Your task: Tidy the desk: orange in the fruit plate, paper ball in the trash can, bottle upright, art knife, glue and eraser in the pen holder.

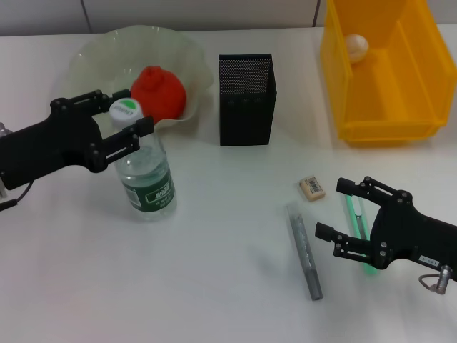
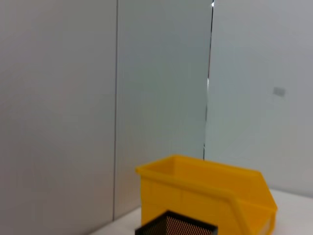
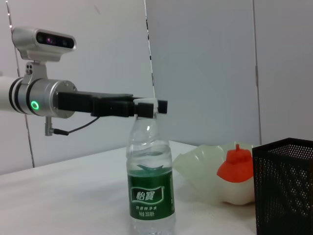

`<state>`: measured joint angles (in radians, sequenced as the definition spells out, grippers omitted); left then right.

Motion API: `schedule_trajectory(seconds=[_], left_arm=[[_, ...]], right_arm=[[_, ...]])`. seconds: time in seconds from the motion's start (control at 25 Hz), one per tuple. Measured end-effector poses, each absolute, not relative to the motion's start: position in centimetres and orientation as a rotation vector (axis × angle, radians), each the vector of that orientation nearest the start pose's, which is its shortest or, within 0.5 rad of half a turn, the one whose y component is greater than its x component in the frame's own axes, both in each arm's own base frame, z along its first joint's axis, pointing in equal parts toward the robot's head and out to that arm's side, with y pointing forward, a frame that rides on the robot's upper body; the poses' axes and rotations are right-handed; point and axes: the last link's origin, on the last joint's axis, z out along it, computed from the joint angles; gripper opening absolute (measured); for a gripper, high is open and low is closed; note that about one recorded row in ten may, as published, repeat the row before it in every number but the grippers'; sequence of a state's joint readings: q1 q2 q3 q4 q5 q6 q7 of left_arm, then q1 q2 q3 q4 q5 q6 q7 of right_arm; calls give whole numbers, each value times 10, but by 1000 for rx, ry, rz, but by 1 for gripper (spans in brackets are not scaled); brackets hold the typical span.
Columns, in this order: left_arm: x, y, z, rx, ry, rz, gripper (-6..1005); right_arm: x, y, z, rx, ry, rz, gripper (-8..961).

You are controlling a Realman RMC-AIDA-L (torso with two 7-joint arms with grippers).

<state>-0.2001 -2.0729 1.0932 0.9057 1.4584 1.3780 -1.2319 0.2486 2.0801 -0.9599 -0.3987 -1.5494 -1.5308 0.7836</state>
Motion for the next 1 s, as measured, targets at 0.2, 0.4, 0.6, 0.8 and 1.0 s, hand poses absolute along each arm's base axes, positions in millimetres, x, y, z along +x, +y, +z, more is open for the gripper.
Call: schedule_trajectory(seconds=[0.2,0.4,0.6,0.8,1.0], left_arm=[[-272,298,26,-2429,-396,-840,522],[-268,290,40,-2424,-335,-898,618],[-269,267,63,-2403,-266,-982,771],[-275,237,55,-2479,-206,-1017,790],[-275,212,17,-2691,-97,-1000,789]], right_arm=[[314,238,-40,-2525,406,857,843],[312,237,-39,-2525,402,878,842],[302,241,-17,-2535,442,968,842],[285,257,25,-2575,516,909,841],[248,282,63,-2669,726,590,840]])
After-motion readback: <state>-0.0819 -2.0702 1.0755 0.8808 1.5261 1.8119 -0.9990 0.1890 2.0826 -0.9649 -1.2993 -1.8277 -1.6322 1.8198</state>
